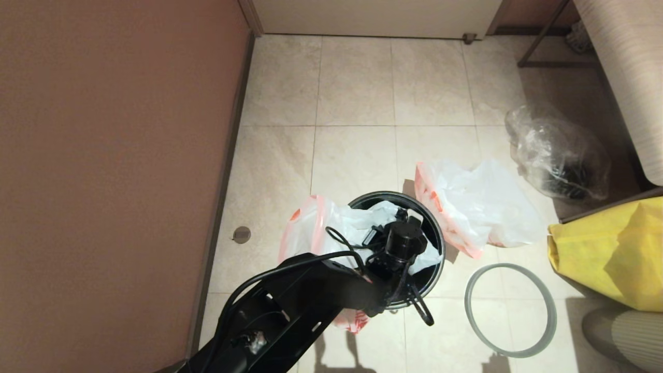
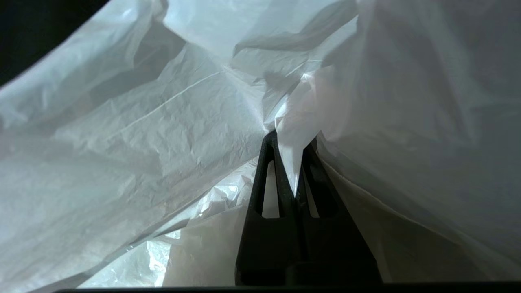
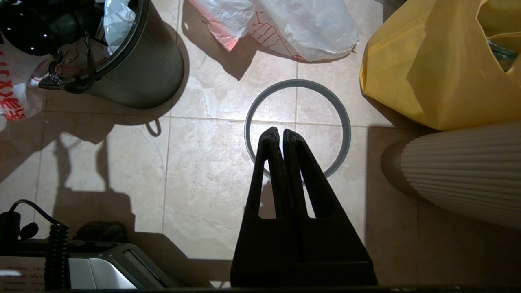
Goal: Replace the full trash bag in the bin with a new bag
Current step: Put the new garbage bag on the trash can
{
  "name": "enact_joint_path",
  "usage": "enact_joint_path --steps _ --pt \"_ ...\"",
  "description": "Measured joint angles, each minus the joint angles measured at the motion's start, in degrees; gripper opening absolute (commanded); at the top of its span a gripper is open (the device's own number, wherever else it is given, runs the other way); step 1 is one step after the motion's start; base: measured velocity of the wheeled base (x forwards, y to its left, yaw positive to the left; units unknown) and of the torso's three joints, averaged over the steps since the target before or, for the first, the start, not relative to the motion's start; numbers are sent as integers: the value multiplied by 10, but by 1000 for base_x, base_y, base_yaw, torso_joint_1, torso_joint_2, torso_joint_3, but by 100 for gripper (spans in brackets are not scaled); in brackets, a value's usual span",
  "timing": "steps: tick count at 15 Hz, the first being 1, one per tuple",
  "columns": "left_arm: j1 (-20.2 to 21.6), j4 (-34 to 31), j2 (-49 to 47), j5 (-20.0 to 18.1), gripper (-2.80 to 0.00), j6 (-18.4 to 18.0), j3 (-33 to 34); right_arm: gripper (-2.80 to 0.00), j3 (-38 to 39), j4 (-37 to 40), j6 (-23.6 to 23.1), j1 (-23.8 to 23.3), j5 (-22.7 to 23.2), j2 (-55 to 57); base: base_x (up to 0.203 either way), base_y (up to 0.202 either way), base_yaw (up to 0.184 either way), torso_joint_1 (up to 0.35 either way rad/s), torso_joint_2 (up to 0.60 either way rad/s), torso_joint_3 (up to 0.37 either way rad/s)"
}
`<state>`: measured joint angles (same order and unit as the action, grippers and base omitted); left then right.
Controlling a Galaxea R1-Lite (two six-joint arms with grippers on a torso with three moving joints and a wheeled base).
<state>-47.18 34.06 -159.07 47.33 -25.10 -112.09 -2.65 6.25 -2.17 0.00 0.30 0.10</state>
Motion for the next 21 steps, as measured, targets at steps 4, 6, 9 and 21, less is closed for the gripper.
enact_joint_path --steps 4,6,9,21 --pt "11 -96 -6 24 -280 0 0 -280 0 0 0 0 0 0 0 0 0 0 0 0" --pt "15 -107 -6 31 -280 0 0 -280 0 0 0 0 0 0 0 0 0 0 0 0" --pt "22 -108 -5 31 -280 0 -1 -280 0 0 0 0 0 0 0 0 0 0 0 0" --pt "-59 -102 158 29 0 76 164 -280 0 0 0 0 0 0 0 0 0 0 0 0"
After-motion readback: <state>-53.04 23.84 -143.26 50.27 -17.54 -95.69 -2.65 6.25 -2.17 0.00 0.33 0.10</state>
